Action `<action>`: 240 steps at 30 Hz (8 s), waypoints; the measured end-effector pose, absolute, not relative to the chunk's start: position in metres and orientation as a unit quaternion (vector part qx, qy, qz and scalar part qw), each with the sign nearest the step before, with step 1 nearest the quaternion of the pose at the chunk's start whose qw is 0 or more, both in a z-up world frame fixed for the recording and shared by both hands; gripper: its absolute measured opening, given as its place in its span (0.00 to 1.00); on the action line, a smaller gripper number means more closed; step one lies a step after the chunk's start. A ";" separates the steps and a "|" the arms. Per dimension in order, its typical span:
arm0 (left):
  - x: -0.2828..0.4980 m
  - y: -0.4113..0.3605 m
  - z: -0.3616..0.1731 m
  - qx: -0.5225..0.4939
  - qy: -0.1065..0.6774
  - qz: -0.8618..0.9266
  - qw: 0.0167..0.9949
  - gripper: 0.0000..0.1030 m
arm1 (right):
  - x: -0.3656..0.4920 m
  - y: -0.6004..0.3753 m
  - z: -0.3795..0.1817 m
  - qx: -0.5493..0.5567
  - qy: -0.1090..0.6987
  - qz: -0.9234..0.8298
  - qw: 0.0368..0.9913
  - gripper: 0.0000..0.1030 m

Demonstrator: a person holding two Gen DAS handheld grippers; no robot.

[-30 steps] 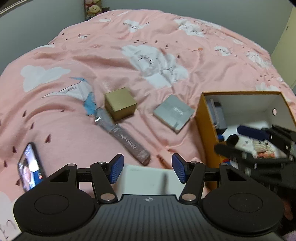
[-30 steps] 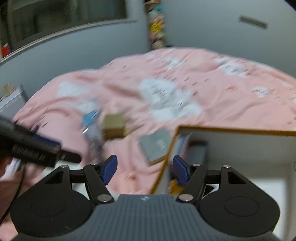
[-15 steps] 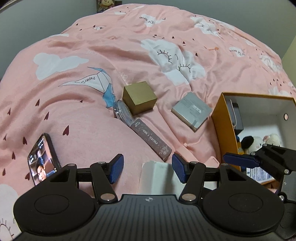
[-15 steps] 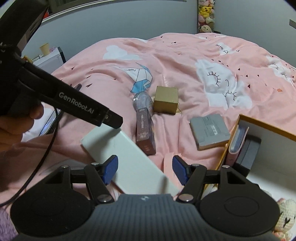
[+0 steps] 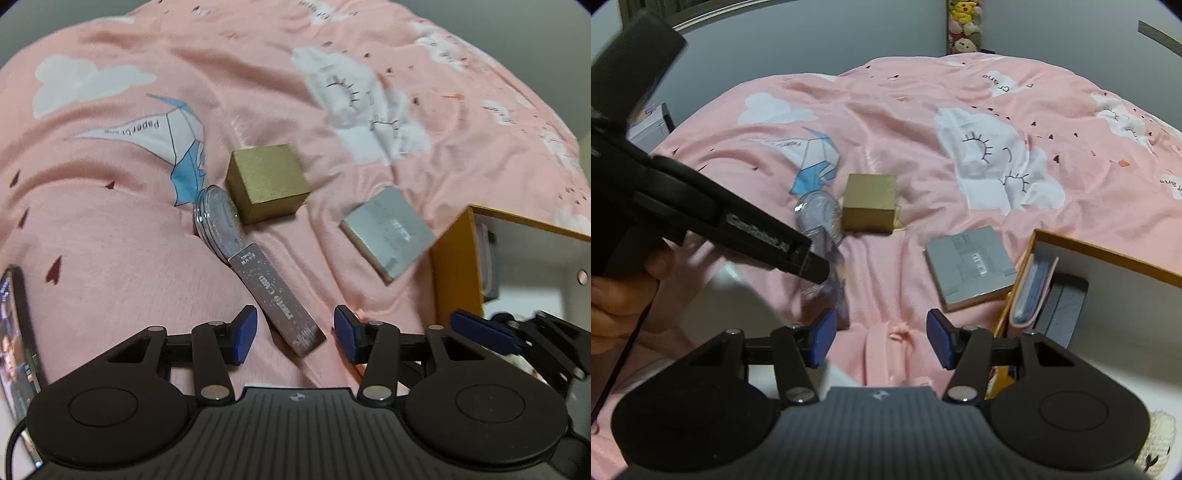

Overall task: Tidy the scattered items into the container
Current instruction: 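Grasp the silver PHOTO CARD box with left tool while right tool approaches the grey card box, then lift the PHOTO CARD box with left tool while right tool grasps the grey card box, then lift the grey card box with the right tool and adjust its grip, then carry the PHOTO CARD box and grey card box over the orange box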

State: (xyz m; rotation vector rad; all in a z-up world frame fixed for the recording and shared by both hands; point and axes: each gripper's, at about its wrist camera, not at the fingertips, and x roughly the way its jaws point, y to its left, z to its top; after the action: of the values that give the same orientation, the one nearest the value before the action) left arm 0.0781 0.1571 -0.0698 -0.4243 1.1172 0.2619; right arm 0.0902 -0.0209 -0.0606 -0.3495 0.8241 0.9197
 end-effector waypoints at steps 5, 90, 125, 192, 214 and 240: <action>0.093 0.164 -0.083 -0.211 0.539 0.143 0.803 0.52 | 0.100 -0.018 -0.062 -0.166 0.381 0.431 0.801 0.56; 0.095 0.168 -0.100 -0.188 0.499 0.110 0.838 0.29 | 0.254 0.045 -0.060 -0.258 0.466 0.343 0.774 0.10; 0.095 0.168 -0.101 -0.188 0.499 0.109 0.839 0.29 | 0.195 0.096 -0.130 -0.396 0.443 0.352 0.723 0.72; 0.088 0.116 -0.016 -0.167 0.394 0.033 0.903 0.25 | 0.181 -0.154 0.027 -0.023 0.362 0.247 0.899 0.16; 0.161 0.011 -0.032 -0.161 0.426 -0.109 0.883 0.25 | 0.197 -0.195 -0.022 0.071 0.409 0.218 0.883 0.16; 0.174 -0.026 -0.080 -0.097 0.422 -0.075 0.898 0.25 | 0.230 -0.183 -0.074 0.101 0.481 0.193 0.849 0.16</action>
State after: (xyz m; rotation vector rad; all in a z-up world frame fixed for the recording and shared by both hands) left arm 0.1739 -0.0260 -0.0803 -0.2010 0.8735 -0.1545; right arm 0.2296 -0.1834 -0.0739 0.2128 1.0143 0.4066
